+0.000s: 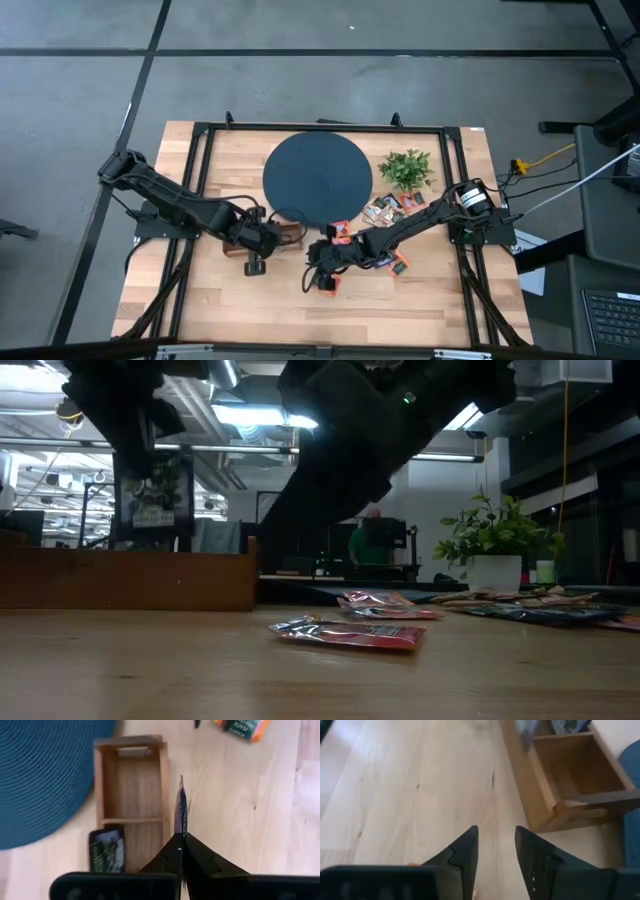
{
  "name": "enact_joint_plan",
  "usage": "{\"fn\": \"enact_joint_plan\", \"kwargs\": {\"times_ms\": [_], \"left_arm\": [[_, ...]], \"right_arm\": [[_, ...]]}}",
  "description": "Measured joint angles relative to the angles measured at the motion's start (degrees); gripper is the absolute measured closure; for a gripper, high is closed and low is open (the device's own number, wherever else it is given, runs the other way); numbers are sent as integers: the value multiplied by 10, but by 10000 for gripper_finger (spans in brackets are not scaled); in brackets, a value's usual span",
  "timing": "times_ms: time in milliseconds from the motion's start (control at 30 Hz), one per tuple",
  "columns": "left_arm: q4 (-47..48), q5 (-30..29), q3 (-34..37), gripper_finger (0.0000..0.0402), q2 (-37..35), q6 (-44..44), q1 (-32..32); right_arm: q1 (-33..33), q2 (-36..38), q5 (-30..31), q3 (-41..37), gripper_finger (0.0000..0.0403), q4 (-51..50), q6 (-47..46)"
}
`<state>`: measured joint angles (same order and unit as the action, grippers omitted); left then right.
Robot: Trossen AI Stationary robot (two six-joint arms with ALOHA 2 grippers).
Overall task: Pick & Place Tea
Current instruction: Put the blue tea bag into the middle section of the wooden organizer
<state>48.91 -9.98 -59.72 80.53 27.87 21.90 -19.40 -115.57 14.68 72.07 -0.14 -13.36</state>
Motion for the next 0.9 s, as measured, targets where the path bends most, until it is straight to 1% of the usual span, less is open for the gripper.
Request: {"fn": "enact_joint_plan", "kwargs": {"times_ms": [100,200,267,633,833,900], "left_arm": [[40,-14,0,399,-3,0,-6],[72,-16,0,399,-5,0,-12],[84,-15,0,399,-5,-1,-17],[90,-5,0,399,-5,-16,-51],[103,30,0,399,-5,-16,-51],[106,30,0,399,-5,-12,-47]], "right_arm": [[0,0,-18,0,271,-24,-14],[0,3,-40,0,271,-48,-31],[-1,3,-43,0,271,-58,-44],[-16,3,-43,0,271,-95,-75],[-19,3,-43,0,271,-97,-75],[-19,3,-43,0,271,-97,-75]]}}
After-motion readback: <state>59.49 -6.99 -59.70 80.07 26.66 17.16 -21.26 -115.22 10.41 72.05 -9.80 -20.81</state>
